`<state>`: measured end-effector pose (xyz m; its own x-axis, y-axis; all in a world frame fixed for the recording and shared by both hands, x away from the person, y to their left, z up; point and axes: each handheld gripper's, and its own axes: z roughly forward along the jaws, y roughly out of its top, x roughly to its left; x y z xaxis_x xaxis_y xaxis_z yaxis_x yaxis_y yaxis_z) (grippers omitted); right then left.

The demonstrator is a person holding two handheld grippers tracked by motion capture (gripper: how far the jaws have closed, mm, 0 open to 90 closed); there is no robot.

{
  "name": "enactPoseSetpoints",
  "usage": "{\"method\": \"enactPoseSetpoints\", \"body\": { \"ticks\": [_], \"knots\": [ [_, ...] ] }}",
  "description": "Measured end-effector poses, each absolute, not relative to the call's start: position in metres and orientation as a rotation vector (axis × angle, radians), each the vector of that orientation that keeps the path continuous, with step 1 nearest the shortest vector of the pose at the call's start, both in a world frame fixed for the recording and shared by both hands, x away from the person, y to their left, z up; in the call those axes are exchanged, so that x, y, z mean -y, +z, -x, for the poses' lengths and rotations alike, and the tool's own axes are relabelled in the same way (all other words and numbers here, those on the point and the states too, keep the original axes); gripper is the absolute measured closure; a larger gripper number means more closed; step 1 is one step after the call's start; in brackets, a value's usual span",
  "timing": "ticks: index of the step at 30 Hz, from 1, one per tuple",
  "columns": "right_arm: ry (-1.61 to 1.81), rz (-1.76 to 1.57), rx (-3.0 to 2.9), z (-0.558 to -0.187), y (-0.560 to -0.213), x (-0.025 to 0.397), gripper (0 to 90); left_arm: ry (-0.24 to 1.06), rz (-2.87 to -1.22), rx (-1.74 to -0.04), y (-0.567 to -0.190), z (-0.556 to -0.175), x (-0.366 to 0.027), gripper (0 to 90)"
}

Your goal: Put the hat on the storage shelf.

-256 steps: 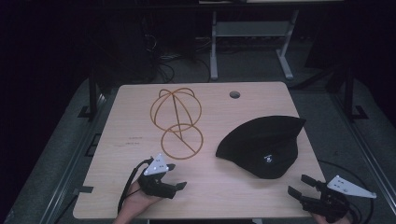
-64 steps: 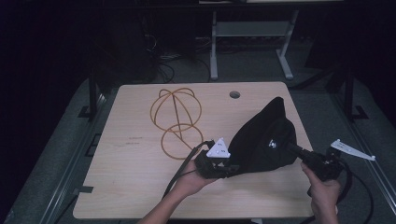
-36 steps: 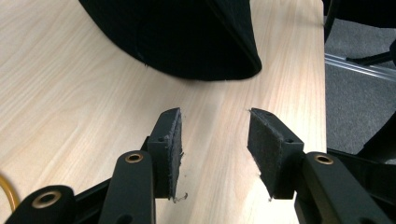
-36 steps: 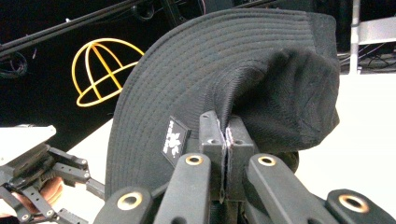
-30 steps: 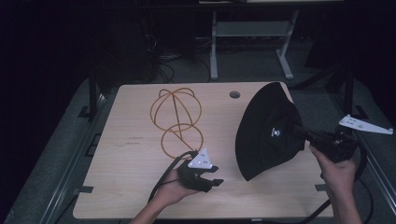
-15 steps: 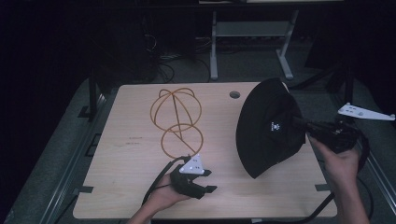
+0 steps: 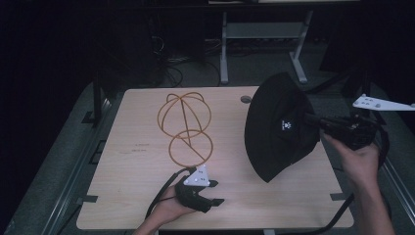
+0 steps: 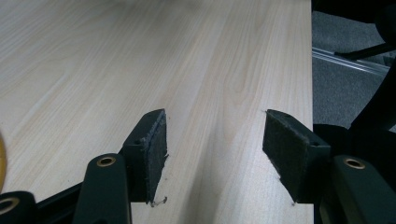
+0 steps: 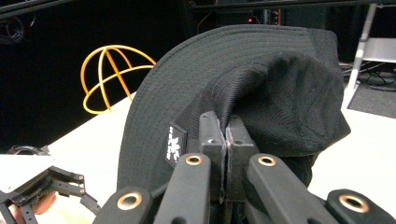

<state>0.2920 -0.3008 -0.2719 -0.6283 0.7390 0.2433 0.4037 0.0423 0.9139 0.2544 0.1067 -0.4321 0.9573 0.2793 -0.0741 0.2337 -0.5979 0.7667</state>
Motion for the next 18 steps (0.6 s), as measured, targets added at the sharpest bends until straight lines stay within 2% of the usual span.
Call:
{"method": "enactPoseSetpoints", "body": {
  "ticks": [18],
  "knots": [
    [1.608, -1.036, -2.111, -0.309, -0.235, 0.271, 88.6, 0.070, -2.204, -0.362, -0.432, -0.252, -0.109, 36.1]
  ]
}}
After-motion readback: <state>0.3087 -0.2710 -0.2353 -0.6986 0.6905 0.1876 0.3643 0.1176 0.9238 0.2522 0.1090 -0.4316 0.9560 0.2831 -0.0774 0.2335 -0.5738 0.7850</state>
